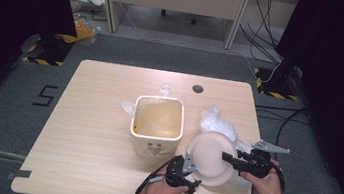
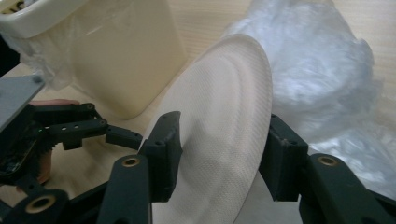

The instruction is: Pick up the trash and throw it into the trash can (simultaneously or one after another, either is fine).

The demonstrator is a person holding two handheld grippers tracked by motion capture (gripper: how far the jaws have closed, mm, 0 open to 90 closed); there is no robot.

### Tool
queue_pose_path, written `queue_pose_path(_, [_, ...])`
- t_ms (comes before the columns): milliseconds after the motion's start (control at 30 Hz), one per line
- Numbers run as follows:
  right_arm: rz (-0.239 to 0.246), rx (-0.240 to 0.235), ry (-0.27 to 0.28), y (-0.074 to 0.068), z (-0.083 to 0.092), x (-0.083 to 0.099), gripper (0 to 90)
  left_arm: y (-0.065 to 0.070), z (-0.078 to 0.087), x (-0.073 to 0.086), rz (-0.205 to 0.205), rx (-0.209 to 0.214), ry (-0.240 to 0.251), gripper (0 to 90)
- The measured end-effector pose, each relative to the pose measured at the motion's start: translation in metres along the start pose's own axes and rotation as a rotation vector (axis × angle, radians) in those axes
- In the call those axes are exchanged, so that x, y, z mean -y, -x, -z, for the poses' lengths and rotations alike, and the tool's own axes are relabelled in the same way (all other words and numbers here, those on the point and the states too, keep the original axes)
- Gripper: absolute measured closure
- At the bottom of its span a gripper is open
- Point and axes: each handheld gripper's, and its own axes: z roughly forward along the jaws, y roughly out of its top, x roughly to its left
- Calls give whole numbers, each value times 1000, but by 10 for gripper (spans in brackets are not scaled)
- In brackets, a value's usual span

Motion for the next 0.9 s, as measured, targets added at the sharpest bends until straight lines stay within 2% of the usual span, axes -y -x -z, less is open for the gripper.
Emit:
queue_pose_path(133, [20, -8, -3, -9, 1, -3, 572, 0, 0, 0, -2, -2, 1, 245])
queue_pose_path(267, [-4, -30, -5, -12, 1, -3, 590, 0, 0, 0, -3, -3, 1, 245])
queue_pose_path(400, [-8, -64, -34, -15, -9, 1, 594, 1, 0, 0, -3, -2, 2, 244])
queue_pose_path(467, [-11, -84, -46, -16, -14, 3, 639, 0, 1, 0, -1, 4, 2, 253])
queue_pose_path(567, [-31, -136, -36, -19, -16, 2, 713, -1, 4, 3, 13, 15, 13, 252])
queue_pose_path(700, [-25, -167, -11, -22, -10, -1, 780, -3, 14, 10, 9, 13, 12, 249])
queue_pose_path(900, [-31, -226, 37, -25, 0, -4, 838, -9, 44, 27, 10, 8, 16, 240])
